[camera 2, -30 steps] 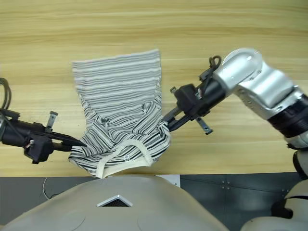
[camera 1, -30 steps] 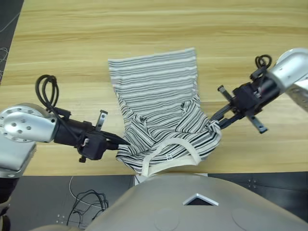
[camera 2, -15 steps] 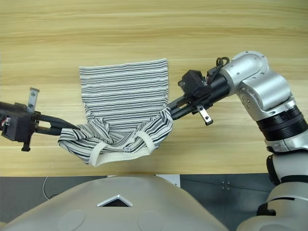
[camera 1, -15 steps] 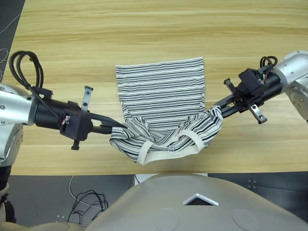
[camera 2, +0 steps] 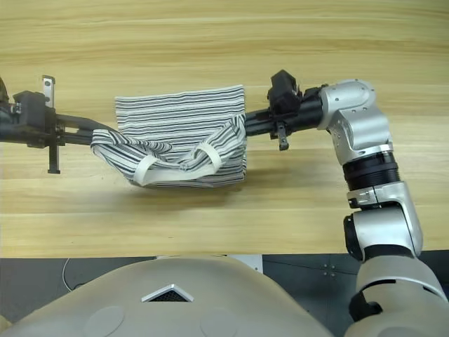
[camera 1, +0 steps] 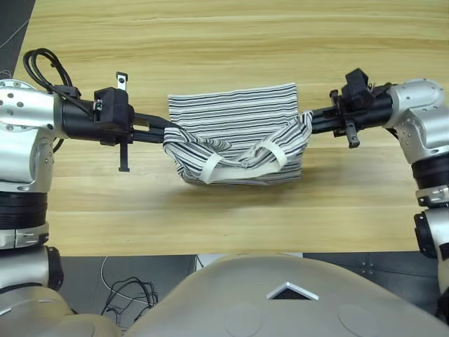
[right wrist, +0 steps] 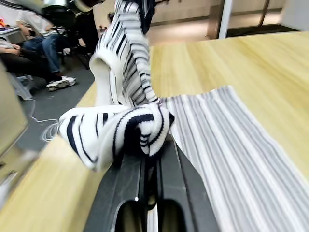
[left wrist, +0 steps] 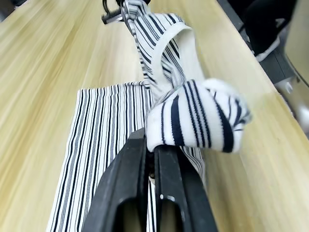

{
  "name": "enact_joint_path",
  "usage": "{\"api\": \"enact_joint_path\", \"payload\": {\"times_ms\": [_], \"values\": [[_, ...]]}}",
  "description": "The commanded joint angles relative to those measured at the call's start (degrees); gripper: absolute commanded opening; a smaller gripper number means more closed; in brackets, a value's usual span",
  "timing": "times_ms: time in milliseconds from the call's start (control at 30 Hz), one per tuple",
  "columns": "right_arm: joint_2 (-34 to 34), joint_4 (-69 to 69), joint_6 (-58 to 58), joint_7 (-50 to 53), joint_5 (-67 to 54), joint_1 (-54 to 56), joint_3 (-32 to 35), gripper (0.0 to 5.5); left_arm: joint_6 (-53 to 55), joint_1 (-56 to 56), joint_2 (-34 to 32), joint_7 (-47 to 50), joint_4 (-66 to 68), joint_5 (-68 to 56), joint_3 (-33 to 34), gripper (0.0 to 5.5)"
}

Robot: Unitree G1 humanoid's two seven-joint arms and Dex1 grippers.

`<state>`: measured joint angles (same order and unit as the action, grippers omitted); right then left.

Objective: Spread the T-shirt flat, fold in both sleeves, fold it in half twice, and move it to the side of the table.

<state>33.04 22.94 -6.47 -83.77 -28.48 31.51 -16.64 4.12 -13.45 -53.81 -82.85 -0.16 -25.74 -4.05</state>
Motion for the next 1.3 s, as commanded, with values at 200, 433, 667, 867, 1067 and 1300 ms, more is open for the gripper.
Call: {"api": "enact_joint_path", "payload": {"times_ms": [200, 433, 667, 867, 1067, 1300], "values": [[-7.53, 15.69, 9.14, 4.08, 8.55, 7.14, 3.96, 0.1, 0.85, -7.51, 5.71, 4.19, 15.64, 10.77, -4.64, 0.11], [-12.1, 32.44, 17.67, 7.66, 16.6, 10.63, 4.19, 0.1, -1.84, -19.75, 13.37, 5.53, 39.94, 17.88, -7.6, 0.11], [-15.93, 44.42, 21.81, 13.19, 22.18, 14.34, 5.72, 0.1, -6.43, -25.95, 19.17, 7.27, 59.07, 22.88, -7.38, 0.41], [-19.13, 49.81, 21.26, 26.73, 25.56, 17.55, 8.3, 1.0, -9.68, -27.66, 20.18, 12.67, 67.26, 26.77, -7.04, 1.16], [-21.64, 52.98, 18.95, 38.27, 30.1, 18.87, 8.7, 1.0, -5.0, -32.28, 21.55, 23.27, 72.95, 28.03, -4.02, 1.16], [-22.02, 54.47, 15.88, 46.73, 36.0, 18.26, 7.89, 1.0, 1.36, -36.0, 23.83, 24.34, 74.12, 26.19, 0.86, 1.16]]}}
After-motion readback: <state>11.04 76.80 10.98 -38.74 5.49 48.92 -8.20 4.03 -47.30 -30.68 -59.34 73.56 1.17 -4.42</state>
